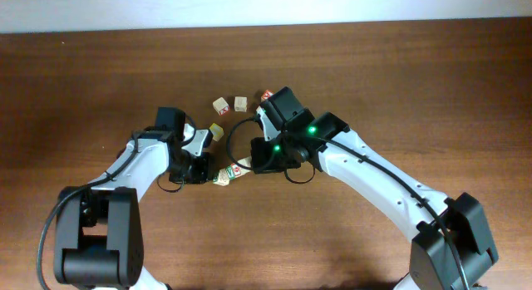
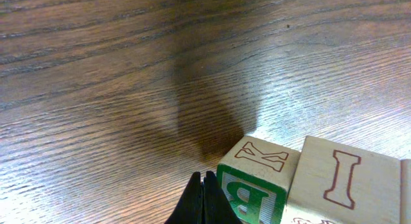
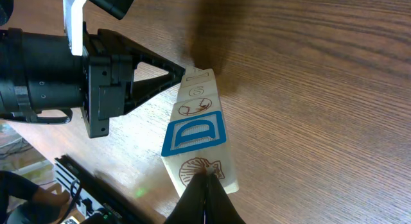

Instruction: Rotate 5 blocks

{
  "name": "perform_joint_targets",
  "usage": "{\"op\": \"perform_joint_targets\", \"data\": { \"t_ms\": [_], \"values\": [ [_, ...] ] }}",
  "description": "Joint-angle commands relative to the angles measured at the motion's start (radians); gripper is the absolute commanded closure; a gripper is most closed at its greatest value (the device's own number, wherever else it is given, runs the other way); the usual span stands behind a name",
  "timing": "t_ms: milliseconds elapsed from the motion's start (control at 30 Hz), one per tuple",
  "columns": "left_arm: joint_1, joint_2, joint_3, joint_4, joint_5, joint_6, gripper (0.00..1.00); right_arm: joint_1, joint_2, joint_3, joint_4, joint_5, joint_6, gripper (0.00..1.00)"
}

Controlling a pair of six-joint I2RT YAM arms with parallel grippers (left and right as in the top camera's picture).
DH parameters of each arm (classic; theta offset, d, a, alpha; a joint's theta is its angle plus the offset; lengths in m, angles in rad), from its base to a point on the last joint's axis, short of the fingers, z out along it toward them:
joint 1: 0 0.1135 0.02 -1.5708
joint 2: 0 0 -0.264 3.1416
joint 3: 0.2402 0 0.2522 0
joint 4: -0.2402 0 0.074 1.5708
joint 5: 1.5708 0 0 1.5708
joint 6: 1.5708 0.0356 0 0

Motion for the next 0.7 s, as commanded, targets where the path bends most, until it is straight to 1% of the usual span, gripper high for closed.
{"op": "perform_joint_targets", "data": {
  "t_ms": [0, 233, 433, 667],
  "values": [
    [-0.023, -0.016, -0.003, 0.002, 0.205, -0.026, 1.00, 0.047, 0.021, -0.003, 0.003, -0.021, 0.020, 0.96],
    [-0.023, -0.016, -0.003, 0.002, 0.236, -0.067, 1.00, 0.049, 0.021, -0.003, 0.004, -0.013, 0.024, 0.96],
    [-0.026, -0.016, -0.003, -0.002, 0.238, -0.068, 1.00, 0.049, 0.021, -0.003, 0.003, -0.010, 0.024, 0.96],
    [-0.066, -0.016, -0.003, -0.001, 0.238, -0.072, 1.00, 0.049, 0.021, -0.003, 0.003, -0.009, 0.031, 0.96]
  ]
}}
